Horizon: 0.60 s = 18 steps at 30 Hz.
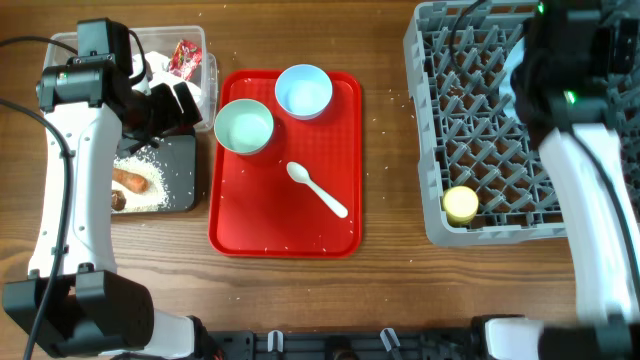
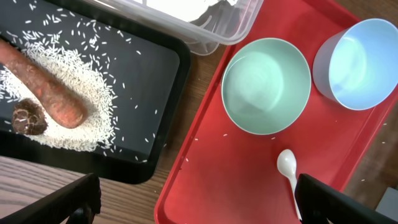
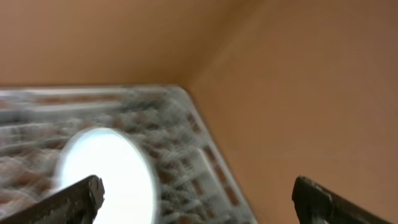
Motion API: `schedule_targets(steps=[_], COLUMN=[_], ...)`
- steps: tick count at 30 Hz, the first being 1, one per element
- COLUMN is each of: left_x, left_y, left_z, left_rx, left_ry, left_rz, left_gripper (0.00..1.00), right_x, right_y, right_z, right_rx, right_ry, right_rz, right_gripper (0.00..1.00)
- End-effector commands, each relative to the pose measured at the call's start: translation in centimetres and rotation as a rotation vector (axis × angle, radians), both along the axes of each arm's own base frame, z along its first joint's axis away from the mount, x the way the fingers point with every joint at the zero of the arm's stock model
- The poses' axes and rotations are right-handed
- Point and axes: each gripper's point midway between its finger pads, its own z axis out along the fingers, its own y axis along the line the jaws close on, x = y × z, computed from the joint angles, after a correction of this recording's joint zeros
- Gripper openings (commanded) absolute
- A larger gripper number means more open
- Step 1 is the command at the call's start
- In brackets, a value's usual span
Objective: Sort waste into correct bins and load items into the dishwasher rack
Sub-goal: 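Lift the plate and stand it upright in the dish rack, then grasp the light-blue bowl on the red tray with the right gripper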
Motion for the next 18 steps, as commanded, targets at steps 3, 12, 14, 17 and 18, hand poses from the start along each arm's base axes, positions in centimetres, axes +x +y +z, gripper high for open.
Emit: schedule_targets(steps=[3, 12, 14, 17, 18], left_x=[0.0, 0.0, 0.0, 0.0, 0.0], left_y=[0.2, 0.2, 0.2, 0.2, 0.2], left_z=[-0.2, -0.2, -0.2, -0.2, -0.2], left_rx=[0.006, 0.006, 0.006, 0.006, 0.006], left_ry=[0.006, 0.006, 0.006, 0.006, 0.006], left_rz=[0.005, 0.005, 0.005, 0.005, 0.005], left_gripper=[1.00, 1.00, 1.00, 1.00, 1.00], right_x=[-3.7, 4.0, 4.9, 5.5, 5.8], right_y=[22.5, 31.8, 33.2, 35.0, 35.1], right_z=[0.8, -14.3, -17.8, -22.2, -24.0], right_rx=[0.782, 0.974, 1.006, 1.023, 1.017], right_ry=[0.036, 0.269, 0.334, 0.404, 0.416], right_rz=[0.845, 0.671, 0.625, 0.565, 0.518], right_gripper=[1.00, 1.00, 1.00, 1.00, 1.00])
